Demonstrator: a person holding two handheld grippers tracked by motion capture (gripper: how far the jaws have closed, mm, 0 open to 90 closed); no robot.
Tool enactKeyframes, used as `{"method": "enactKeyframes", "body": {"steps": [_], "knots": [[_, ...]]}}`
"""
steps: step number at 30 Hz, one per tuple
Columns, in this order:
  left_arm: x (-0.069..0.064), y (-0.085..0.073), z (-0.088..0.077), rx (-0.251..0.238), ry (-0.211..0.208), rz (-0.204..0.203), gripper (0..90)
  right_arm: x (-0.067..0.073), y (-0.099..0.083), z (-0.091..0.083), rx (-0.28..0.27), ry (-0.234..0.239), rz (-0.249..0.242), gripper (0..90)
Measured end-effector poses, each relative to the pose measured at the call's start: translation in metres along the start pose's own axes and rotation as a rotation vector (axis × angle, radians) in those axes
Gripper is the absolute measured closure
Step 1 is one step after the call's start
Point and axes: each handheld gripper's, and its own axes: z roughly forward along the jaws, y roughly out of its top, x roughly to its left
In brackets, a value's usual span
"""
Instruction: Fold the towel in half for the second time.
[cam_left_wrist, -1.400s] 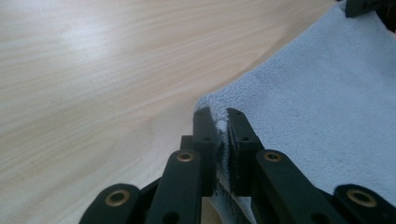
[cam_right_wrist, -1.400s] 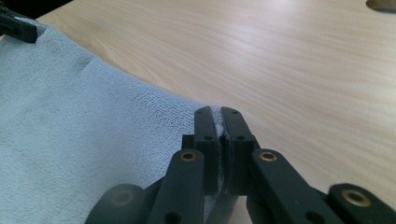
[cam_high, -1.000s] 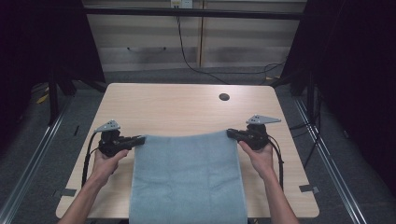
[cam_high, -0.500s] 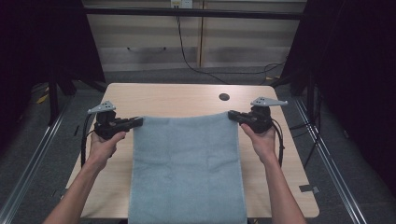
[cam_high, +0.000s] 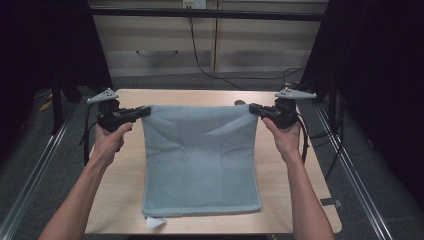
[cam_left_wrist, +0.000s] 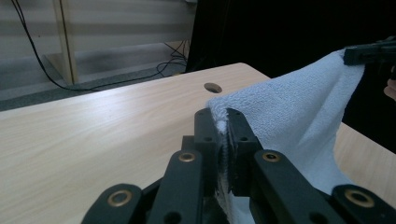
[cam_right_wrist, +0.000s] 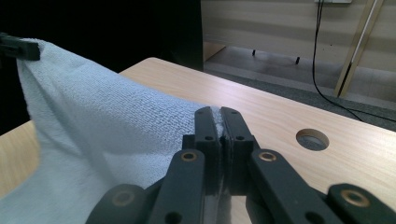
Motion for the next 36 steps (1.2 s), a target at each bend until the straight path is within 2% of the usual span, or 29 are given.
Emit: {"method": "enactKeyframes", "body": {"steps": [5,8,13,19,27,30,36], "knots": [[-0.003,-0.011,0.001,0.011,-0.011,0.015,85.1,0.0,-0.008,-0.003,0.003,0.012,-0.001,86.7],[-0.004,-0.022,-0.004,0.003,-0.032,0.003,85.1,0.002,-0.017,-0.007,0.001,0.03,0.002,86.7],[-0.012,-0.039,-0.015,-0.006,-0.05,0.021,85.0,0.011,-0.031,-0.019,-0.003,0.062,-0.007,86.6],[-0.019,-0.044,-0.023,-0.008,-0.062,0.047,84.9,0.021,-0.041,-0.03,-0.011,0.087,-0.021,86.6],[-0.03,-0.05,-0.038,-0.024,-0.093,0.062,84.9,0.03,-0.049,-0.045,-0.027,0.117,-0.025,86.6],[-0.034,-0.054,-0.043,-0.016,-0.104,0.075,84.6,0.034,-0.054,-0.05,-0.024,0.123,-0.032,86.6],[-0.043,-0.071,-0.051,-0.004,-0.112,0.075,84.6,0.045,-0.072,-0.061,-0.014,0.151,-0.038,86.6]]}}
